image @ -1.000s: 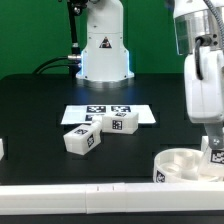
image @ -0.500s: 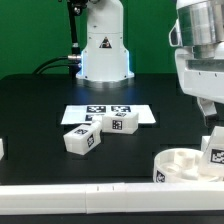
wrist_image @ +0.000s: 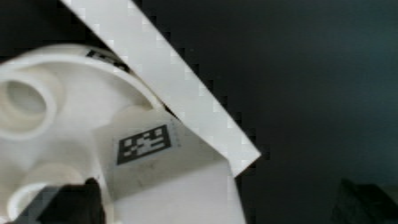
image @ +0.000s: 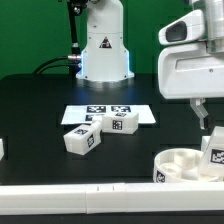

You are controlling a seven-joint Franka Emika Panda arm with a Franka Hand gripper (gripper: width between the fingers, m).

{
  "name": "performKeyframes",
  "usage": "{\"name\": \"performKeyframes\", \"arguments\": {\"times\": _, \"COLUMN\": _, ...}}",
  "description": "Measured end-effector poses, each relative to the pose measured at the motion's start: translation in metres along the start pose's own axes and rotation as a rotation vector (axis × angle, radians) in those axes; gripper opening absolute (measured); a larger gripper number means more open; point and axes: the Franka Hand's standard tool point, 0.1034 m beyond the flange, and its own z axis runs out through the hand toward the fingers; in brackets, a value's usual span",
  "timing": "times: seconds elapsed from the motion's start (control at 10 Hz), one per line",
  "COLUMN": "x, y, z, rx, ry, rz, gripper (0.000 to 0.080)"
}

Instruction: Assemble stool

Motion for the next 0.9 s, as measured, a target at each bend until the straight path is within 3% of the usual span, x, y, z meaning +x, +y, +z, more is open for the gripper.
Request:
{"name": "performKeyframes", "arguments": {"times": 0.3, "x": 0.004, "y": 0.004, "z": 0.001, "rx": -0.007, "ry": 0.035, "rz": -0.197, "gripper": 0.0649}}
{"name": "performKeyframes", "arguments": {"times": 0.6, "x": 0.002, "y": 0.0, "z": -0.006, "rx": -0.076, "ry": 0.021, "rz": -0.799, "gripper": 0.0649}}
{"name": "performKeyframes", "arguments": {"times": 0.7, "x": 0.004, "y": 0.004, "z": -0.006, "rx": -0.089, "ry": -0.004, "rz": -0.969, "gripper": 0.0649}}
{"name": "performKeyframes", "arguments": {"times": 0.8, "x": 0.007, "y": 0.014, "z": -0.004, "rx": -0.093, "ry": -0.007, "rz": -1.052, "gripper": 0.0649}}
{"name": "performKeyframes", "arguments": {"times": 0.9, "x": 0.007, "y": 0.015, "z": -0.003, "rx": -0.095, "ry": -0.009, "rz": -1.062, "gripper": 0.0649}}
